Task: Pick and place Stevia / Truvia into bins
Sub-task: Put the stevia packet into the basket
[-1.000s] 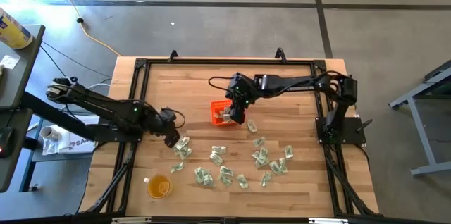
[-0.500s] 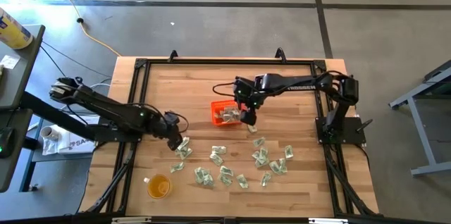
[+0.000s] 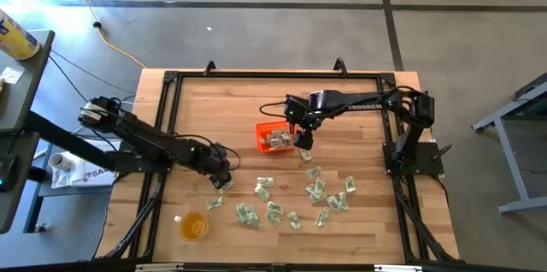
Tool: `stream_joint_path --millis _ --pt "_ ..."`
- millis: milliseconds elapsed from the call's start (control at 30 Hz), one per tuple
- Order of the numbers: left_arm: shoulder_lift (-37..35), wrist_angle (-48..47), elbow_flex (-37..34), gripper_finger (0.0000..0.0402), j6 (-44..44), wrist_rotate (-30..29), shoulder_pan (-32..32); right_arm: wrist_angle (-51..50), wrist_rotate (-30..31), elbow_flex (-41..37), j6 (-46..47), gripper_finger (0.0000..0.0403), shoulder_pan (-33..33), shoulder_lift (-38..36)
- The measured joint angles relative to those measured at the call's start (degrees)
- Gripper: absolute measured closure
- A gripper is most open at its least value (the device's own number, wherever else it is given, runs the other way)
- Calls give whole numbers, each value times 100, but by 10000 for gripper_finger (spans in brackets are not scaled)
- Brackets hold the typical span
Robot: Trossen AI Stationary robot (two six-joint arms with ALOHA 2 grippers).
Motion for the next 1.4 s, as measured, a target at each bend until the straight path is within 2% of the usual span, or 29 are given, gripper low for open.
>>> stream_joint_path --millis 133,300,367,533,600,700,800,967,1067,1167,1400 --pt "-73 -103 98 239 82 -217 62 -26 98 0 -24 151 -2 0" --pt "-211 -453 312 365 769 -158 547 -76 102 0 -42 151 -2 -14" --pt "-333 -590 524 380 1052 -50 790 -83 100 0 -42 151 -9 -82" --pt "-576 -910 1152 342 1960 182 1432 -82 137 0 -40 151 -88 -448" --pt "-653 -910 1388 349 2338 221 1684 -98 272 0 -11 151 -162 -659" --pt "-667 -832 1711 380 2949 242 2052 -177 502 0 71 151 -295 -1043" --pt "-671 -441 1898 377 3476 358 2438 -340 808 0 149 151 -423 -1435" --pt "-465 76 1901 356 3805 1005 2853 -943 1090 4 441 151 -550 -1940" --pt "-268 -47 1866 344 3894 1028 2768 -1277 1086 4 471 151 -553 -2075" --pt "-115 -225 1863 315 3998 1020 2470 -1430 1086 4 476 151 -483 -2096" --pt "-59 -483 1863 190 3633 159 1567 -1342 1235 4 457 151 -259 -2047"
